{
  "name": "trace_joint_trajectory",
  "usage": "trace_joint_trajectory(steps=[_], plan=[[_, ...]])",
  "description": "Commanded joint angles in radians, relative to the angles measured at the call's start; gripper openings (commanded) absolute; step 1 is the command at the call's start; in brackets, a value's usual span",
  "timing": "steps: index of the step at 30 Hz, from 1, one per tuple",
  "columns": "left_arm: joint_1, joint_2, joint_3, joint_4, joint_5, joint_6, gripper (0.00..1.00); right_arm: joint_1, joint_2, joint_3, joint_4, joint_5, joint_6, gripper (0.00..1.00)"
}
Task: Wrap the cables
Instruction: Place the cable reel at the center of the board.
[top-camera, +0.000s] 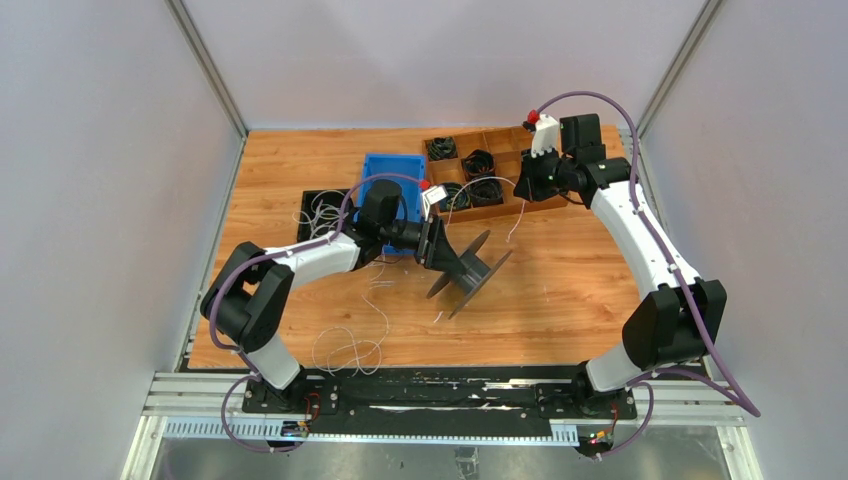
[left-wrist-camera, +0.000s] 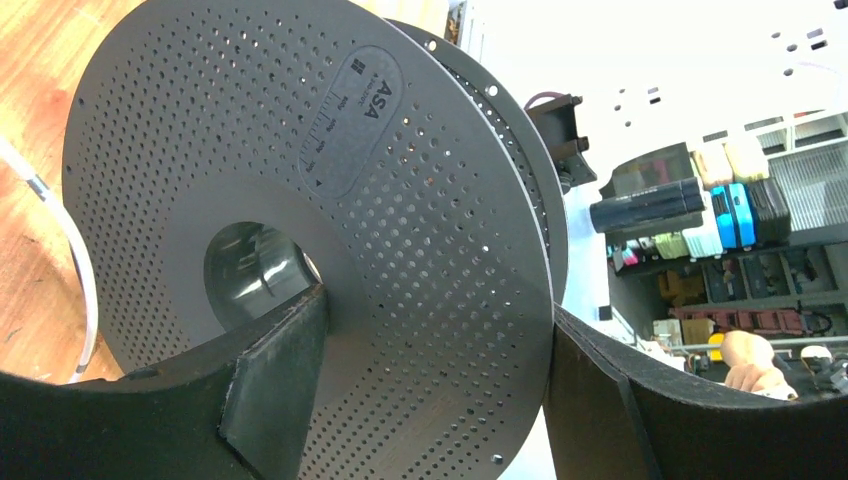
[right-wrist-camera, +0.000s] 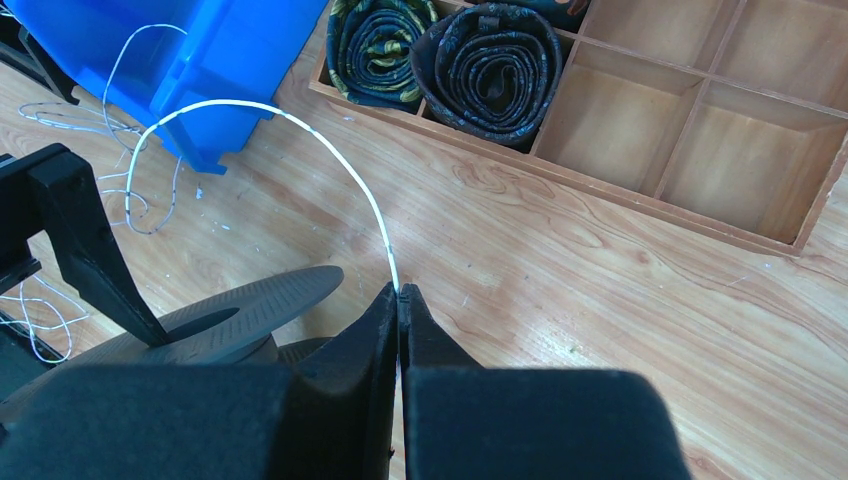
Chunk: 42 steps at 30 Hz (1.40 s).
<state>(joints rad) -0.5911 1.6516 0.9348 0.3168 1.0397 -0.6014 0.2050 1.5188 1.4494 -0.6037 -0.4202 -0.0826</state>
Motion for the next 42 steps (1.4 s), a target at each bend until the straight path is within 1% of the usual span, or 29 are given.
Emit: trace_joint_trajectory(steps=[1, 4, 11, 16, 20, 22, 24, 27, 31, 35, 39, 42], plan=[[0.012, 0.004, -0.012, 0.007, -0.006, 0.028, 0.76, -0.010, 0.004, 0.023, -0.017, -0.018, -0.009, 0.01], [0.014, -0.002, -0.007, -0.023, -0.013, 0.052, 0.79, -0.007, 0.004, 0.027, -0.020, -0.020, -0.010, 0.01], [0.016, -0.018, 0.002, -0.090, -0.030, 0.114, 0.81, 0.006, 0.007, 0.031, -0.021, -0.019, -0.013, 0.01], [0.020, -0.042, 0.021, -0.168, -0.054, 0.191, 0.84, 0.011, 0.009, 0.038, -0.026, -0.018, -0.014, 0.01], [0.022, -0.064, 0.031, -0.212, -0.073, 0.233, 0.89, 0.014, 0.006, 0.047, -0.029, -0.023, -0.017, 0.01], [0.022, -0.078, 0.041, -0.247, -0.083, 0.269, 0.94, 0.017, 0.009, 0.054, -0.029, -0.035, -0.018, 0.01], [0.022, -0.093, 0.056, -0.295, -0.102, 0.318, 0.97, 0.019, 0.012, 0.059, -0.022, -0.061, -0.023, 0.01], [0.023, -0.109, 0.092, -0.385, -0.138, 0.402, 1.00, 0.024, 0.012, 0.062, 0.010, -0.076, -0.009, 0.01], [0.026, -0.137, 0.144, -0.484, -0.182, 0.510, 0.98, 0.048, -0.002, 0.049, 0.083, -0.071, 0.044, 0.01], [0.027, -0.187, 0.183, -0.587, -0.291, 0.618, 0.98, 0.097, -0.038, -0.016, 0.185, 0.005, 0.112, 0.01], [0.027, -0.244, 0.178, -0.617, -0.372, 0.675, 0.99, 0.134, -0.071, -0.071, 0.278, 0.044, 0.200, 0.01], [0.025, -0.296, 0.138, -0.567, -0.407, 0.664, 1.00, 0.157, -0.096, -0.118, 0.328, 0.051, 0.244, 0.01]])
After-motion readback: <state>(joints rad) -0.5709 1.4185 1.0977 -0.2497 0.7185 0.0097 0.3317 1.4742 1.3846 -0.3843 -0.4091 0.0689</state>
